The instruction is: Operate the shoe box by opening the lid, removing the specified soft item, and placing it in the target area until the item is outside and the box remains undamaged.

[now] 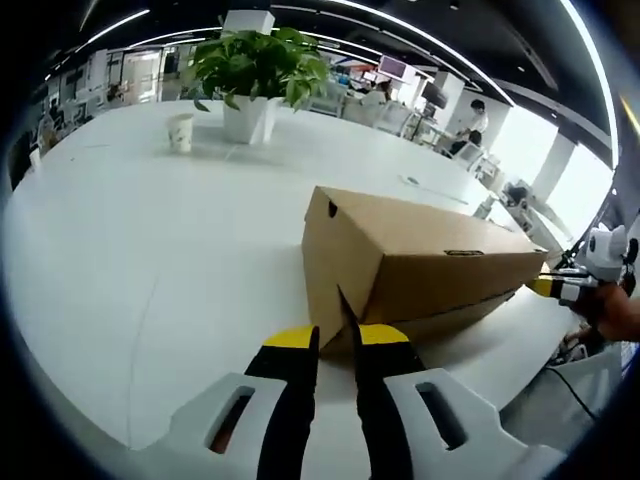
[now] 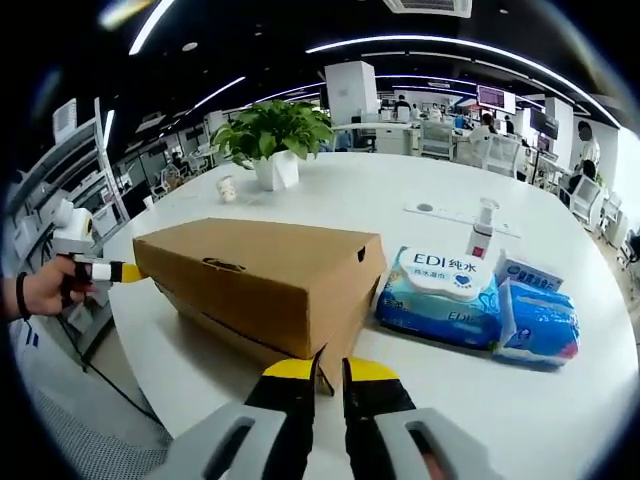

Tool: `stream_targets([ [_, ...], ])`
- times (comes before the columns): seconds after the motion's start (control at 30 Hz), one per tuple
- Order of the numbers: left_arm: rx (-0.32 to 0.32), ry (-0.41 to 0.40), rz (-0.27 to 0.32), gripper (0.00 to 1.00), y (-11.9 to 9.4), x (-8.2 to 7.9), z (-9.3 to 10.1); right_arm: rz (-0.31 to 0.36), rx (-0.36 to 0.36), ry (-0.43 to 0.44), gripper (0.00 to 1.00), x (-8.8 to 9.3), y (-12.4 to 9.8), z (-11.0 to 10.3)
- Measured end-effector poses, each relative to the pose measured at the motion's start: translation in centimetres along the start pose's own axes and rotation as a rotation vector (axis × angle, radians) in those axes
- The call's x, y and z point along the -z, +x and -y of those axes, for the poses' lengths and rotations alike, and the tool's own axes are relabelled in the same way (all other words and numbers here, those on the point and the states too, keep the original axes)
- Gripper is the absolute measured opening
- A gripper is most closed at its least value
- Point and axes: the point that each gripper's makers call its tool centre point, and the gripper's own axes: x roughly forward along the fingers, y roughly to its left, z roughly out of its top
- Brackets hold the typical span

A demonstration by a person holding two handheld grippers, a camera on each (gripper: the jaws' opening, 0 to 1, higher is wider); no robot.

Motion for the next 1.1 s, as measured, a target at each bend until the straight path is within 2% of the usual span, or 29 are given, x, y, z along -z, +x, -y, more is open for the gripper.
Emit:
stream_targets([
  [1.1, 0.022, -0.006, -0.030, 0.13, -0.2, 1.5, 0.4, -0.041, -0.006, 0.025, 0.06, 2.0, 0.7, 0.0],
])
